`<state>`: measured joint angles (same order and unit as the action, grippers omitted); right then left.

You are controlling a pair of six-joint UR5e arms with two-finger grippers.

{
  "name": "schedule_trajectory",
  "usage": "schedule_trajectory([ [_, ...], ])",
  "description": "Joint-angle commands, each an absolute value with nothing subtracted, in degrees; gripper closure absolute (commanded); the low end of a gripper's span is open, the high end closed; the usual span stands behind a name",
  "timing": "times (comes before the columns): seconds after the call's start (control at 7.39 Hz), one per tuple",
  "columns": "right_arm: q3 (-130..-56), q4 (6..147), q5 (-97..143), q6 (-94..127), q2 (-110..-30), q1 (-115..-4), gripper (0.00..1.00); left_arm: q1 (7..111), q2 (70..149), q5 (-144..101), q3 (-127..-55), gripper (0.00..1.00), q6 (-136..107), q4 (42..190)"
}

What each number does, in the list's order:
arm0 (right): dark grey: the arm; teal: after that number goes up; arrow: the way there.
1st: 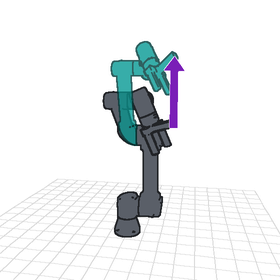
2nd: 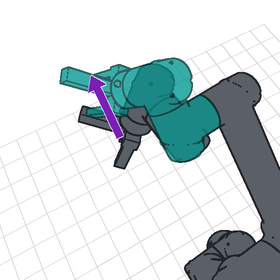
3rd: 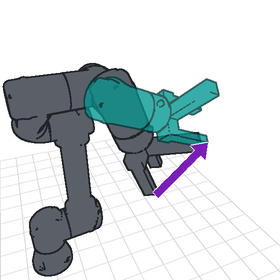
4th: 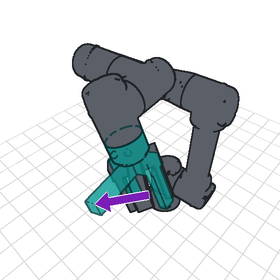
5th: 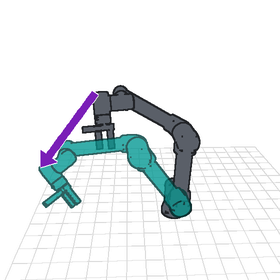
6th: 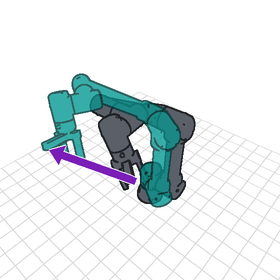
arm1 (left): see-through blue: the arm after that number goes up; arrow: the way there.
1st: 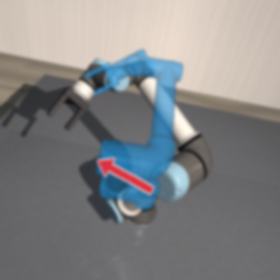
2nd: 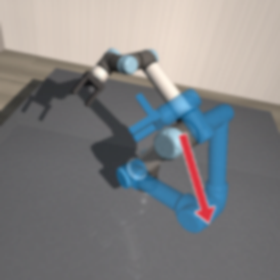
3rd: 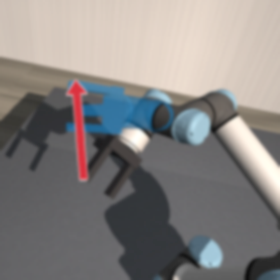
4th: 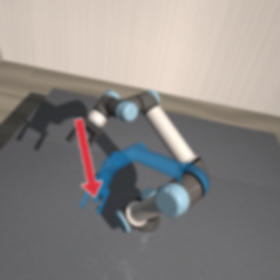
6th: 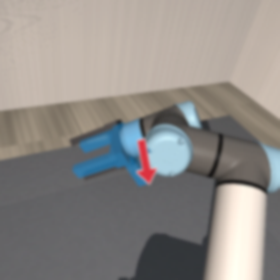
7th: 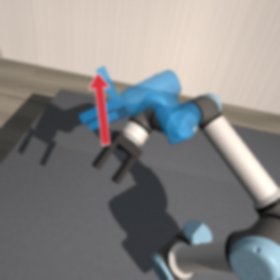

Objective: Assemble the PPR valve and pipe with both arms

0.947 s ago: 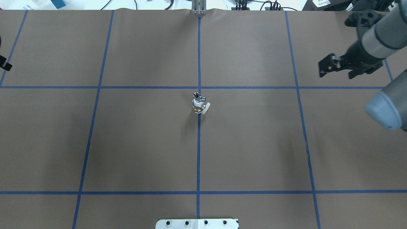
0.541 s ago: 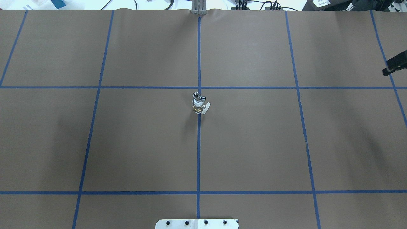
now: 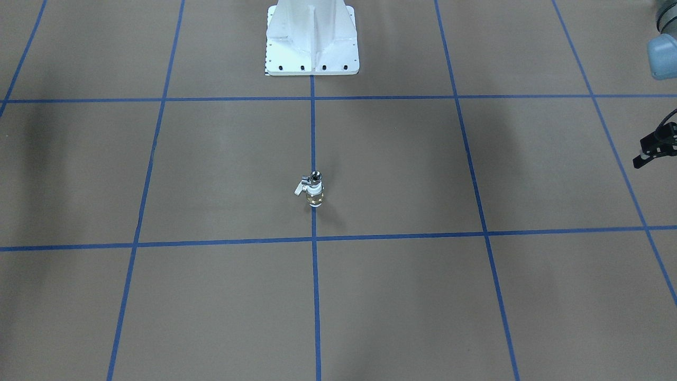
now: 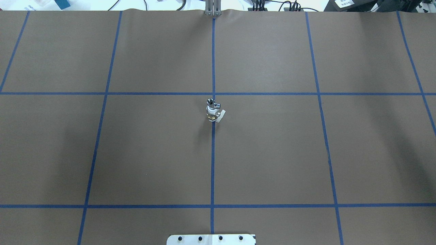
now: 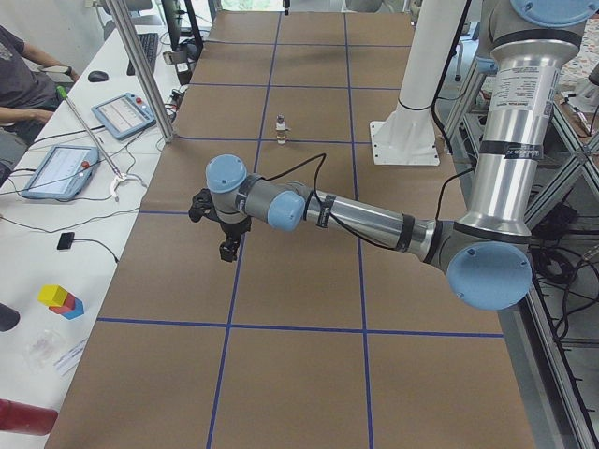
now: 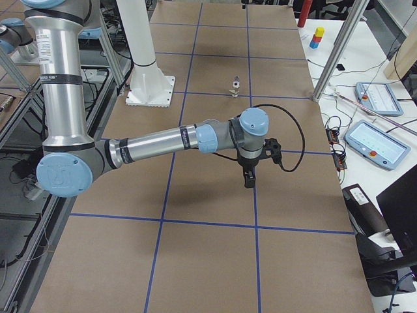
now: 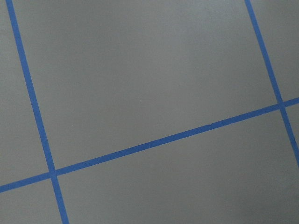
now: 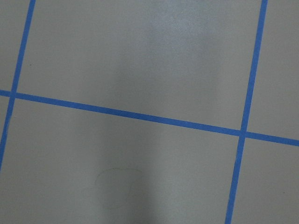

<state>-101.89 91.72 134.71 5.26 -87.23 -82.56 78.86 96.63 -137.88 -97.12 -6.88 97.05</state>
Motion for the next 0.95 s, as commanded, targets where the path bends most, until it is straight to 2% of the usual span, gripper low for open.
schedule_trajectory([
  [0.0,-106.13,91.84,133.78,5.36,-88.23,-85.42,0.00,79.01,95.20,-137.73,-98.77,0.00,-7.12,97.03],
  [0.27,-107.23,91.76,130.95,4.84,-91.48,-85.96,0.00,79.01,89.41,-137.11,-106.75,0.00,-7.12,96.86],
  [0.41,-106.01,91.67,133.22,4.92,-91.76,-85.96,0.00,79.01,86.43,-137.20,-107.13,0.00,-6.95,97.03],
  [0.81,-106.52,91.67,133.94,4.92,-93.34,-87.09,0.00,82.86,84.04,-137.28,-107.05,0.00,-7.12,97.12],
])
